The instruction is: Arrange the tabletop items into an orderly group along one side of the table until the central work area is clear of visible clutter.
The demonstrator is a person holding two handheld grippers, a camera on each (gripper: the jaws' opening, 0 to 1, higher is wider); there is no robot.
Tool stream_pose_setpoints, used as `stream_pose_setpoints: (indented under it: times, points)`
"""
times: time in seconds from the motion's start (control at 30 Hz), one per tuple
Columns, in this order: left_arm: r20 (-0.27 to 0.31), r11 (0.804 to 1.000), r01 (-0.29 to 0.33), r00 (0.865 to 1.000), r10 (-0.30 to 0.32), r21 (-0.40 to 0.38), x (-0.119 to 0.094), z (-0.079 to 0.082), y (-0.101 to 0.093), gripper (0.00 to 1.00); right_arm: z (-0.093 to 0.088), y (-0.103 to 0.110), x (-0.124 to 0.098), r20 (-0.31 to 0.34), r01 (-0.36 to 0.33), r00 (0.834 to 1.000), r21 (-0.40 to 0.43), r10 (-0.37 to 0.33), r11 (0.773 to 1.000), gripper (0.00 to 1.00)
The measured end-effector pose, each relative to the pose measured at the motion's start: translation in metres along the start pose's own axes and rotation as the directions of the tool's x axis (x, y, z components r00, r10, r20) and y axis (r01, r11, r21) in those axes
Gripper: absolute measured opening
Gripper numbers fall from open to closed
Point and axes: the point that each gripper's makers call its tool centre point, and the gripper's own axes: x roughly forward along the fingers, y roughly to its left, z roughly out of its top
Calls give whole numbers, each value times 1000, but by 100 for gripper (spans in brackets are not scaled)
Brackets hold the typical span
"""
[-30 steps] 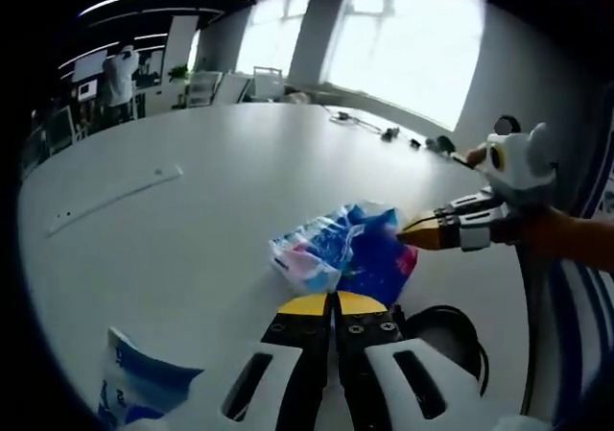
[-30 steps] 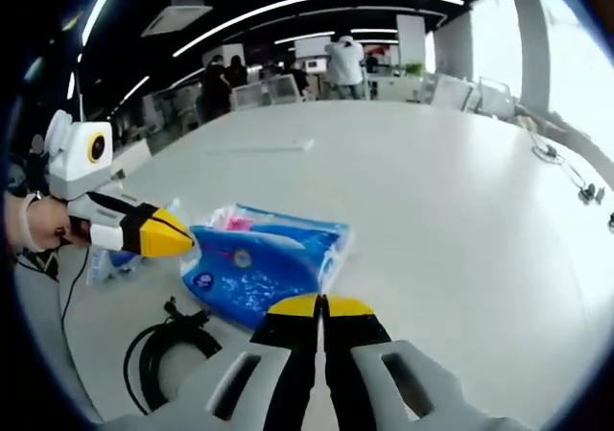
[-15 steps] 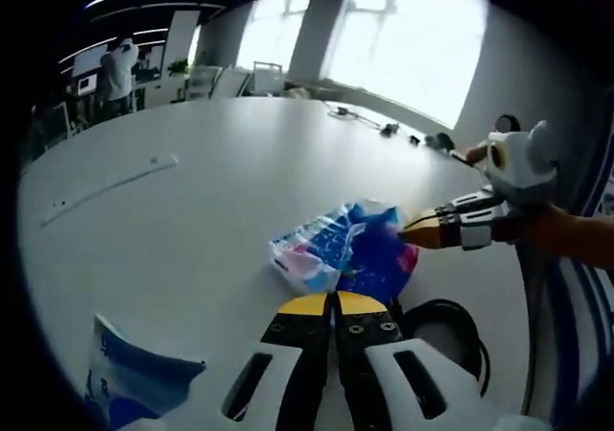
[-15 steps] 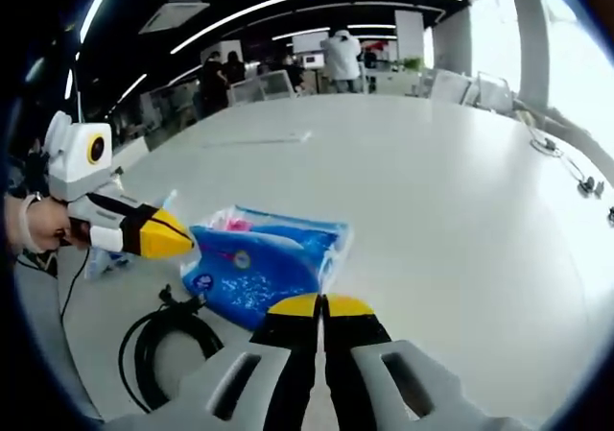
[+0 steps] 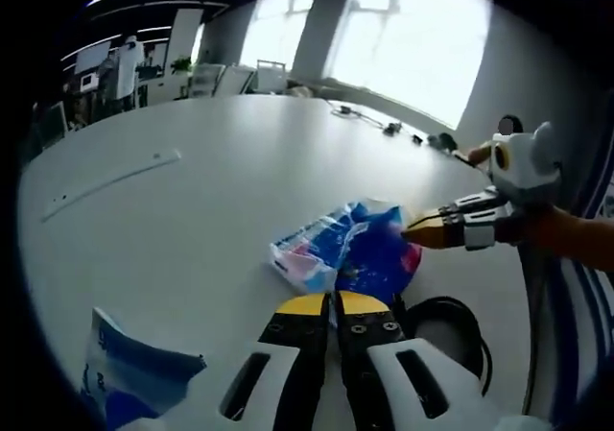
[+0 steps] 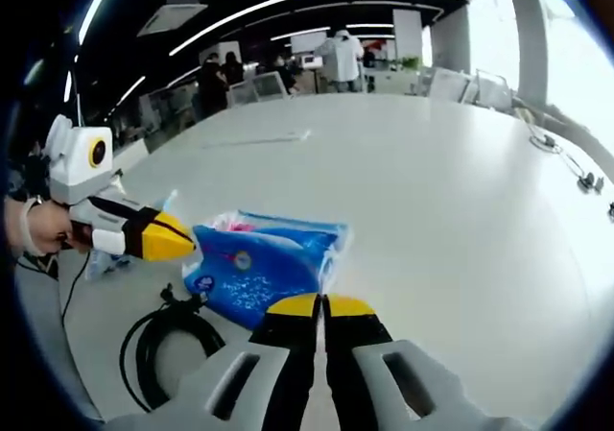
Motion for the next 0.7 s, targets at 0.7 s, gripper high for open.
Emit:
stream_pose_setpoints:
  times: [0.7]
  points:
    - [2, 999, -29, 1000, 30, -15, -7, -1, 4, 15, -4, 0, -5, 8, 13, 1000, -15, -13, 1000, 22]
